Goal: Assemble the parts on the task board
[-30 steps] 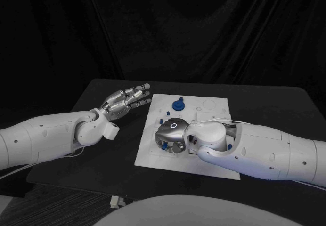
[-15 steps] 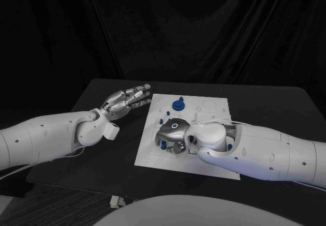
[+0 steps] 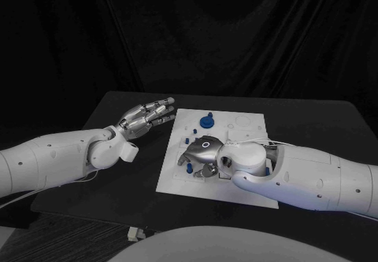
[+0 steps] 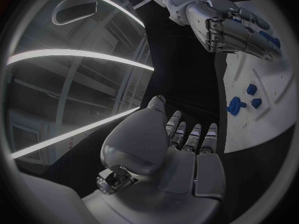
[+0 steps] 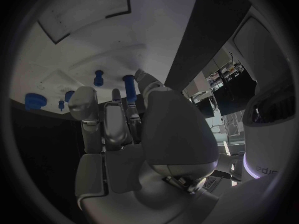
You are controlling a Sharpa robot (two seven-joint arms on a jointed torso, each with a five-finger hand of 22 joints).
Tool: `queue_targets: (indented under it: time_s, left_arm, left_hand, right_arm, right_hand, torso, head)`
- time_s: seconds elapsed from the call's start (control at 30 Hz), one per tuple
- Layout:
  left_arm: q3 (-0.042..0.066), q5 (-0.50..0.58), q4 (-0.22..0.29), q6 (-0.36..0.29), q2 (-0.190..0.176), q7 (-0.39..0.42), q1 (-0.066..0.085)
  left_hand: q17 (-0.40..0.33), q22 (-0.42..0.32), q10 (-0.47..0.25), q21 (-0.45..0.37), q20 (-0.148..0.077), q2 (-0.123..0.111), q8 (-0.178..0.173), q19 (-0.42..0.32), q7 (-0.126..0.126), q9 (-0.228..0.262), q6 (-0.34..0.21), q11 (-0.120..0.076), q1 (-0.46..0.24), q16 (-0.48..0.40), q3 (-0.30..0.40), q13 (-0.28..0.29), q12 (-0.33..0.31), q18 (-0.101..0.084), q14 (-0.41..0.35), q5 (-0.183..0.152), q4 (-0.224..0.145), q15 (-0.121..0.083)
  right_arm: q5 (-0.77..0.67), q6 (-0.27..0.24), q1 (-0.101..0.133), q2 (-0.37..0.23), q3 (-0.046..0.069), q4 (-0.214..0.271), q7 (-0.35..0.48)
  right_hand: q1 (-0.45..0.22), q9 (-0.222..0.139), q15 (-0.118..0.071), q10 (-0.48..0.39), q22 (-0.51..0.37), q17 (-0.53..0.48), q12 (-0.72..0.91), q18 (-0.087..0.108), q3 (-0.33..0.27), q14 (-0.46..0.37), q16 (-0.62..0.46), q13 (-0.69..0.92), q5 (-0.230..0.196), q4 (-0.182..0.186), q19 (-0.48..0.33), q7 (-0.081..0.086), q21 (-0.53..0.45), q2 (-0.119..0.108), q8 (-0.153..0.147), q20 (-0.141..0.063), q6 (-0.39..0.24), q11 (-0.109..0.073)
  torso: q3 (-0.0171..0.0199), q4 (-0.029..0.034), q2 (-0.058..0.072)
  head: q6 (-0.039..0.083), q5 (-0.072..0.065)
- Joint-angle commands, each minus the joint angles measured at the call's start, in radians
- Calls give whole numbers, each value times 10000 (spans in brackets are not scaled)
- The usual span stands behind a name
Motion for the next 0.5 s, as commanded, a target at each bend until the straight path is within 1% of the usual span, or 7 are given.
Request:
queue_targets:
  time_s: [0.03,0.1,0.17,0.23,0.27,0.4,0.5]
  left_arm:
    - [9,11,13,127,9,106,-17]
    - [9,11,17,123,3,106,-17]
    - [9,11,24,118,-7,105,-18]
    - [9,11,30,111,-15,101,-18]
    - [9,11,32,106,-20,101,-18]
    - [9,11,34,91,-34,102,-19]
    - [9,11,36,84,-37,103,-20]
  left_hand:
    - [104,70,-58,-76,12,-7,-48,104,24,-3,50,99,153,155,373,-57,56,-16,-113,165,-62,4]
    - [104,70,-58,-76,12,-7,-48,104,24,-3,50,99,153,155,373,-57,56,-16,-113,165,-62,4]
    - [104,70,-58,-76,12,-7,-48,104,24,-3,50,99,153,155,373,-57,56,-16,-113,165,-62,4]
    - [104,70,-58,-76,12,-7,-48,104,24,-3,50,99,153,155,373,-57,56,-16,-113,165,-62,4]
    - [104,70,-58,-76,12,-7,-48,104,24,-3,50,99,153,155,373,-57,56,-16,-113,165,-62,4]
    - [104,70,-58,-76,12,-7,-48,104,24,-3,50,99,153,155,373,-57,56,-16,-113,165,-62,4]
    - [104,70,-58,-76,12,-7,-48,104,24,-3,50,99,153,155,373,-57,56,-16,-113,165,-62,4]
  right_arm:
    - [-16,-1004,111,-197,5,193,-89]
    - [-16,-1336,272,-376,5,314,-14]
    - [-17,-1711,471,-598,6,467,89]
    - [50,-2052,686,-830,6,639,178]
    - [141,-2209,809,-955,6,731,219]
    - [1111,-2594,1431,-1603,7,1194,276]
    - [2243,-2857,1945,-2204,6,1516,321]
  right_hand:
    - [298,-182,19,-478,1216,-171,267,125,-276,-122,-204,120,-302,161,-182,-54,-398,-50,-56,20,-171,1]
    - [577,-425,76,-1261,1128,-472,359,186,-597,-324,-356,-9,-474,881,-386,-194,-839,-309,-99,75,-764,58]
    - [585,-506,109,-1666,1124,-523,375,192,-884,-355,-366,-131,-651,1228,-398,-188,-907,-610,-81,97,-855,103]
    - [440,-551,110,-1845,1124,-539,369,193,-1020,-364,-368,-193,-797,1242,-395,-239,-921,-746,-85,106,-947,92]
    - [149,-587,95,-1951,1129,-559,379,194,-1163,-373,-375,-237,-1086,1257,-385,-300,-916,-894,-91,101,-1018,61]
    - [-263,-606,76,-1960,1128,-580,478,195,-1306,-383,-381,-275,-1207,1266,-388,-327,-945,-1035,-47,83,-905,43]
    - [-729,-561,101,-1726,1145,-538,707,178,-1442,-357,-346,-277,-1207,1270,-356,-35,-911,-1063,109,88,-367,94]
  torso:
    - [4,-5,-3]
    - [3,-4,-2]
    - [5,-5,-6]
    - [4,-3,-7]
    - [4,-6,-9]
    - [5,-2,-10]
    - [6,-3,-13]
  head:
    - [1,8]
    - [1,-4]
    - [1,-2]
    - [1,-12]
    - [1,-12]
    - [1,-31]
    - [1,-39]
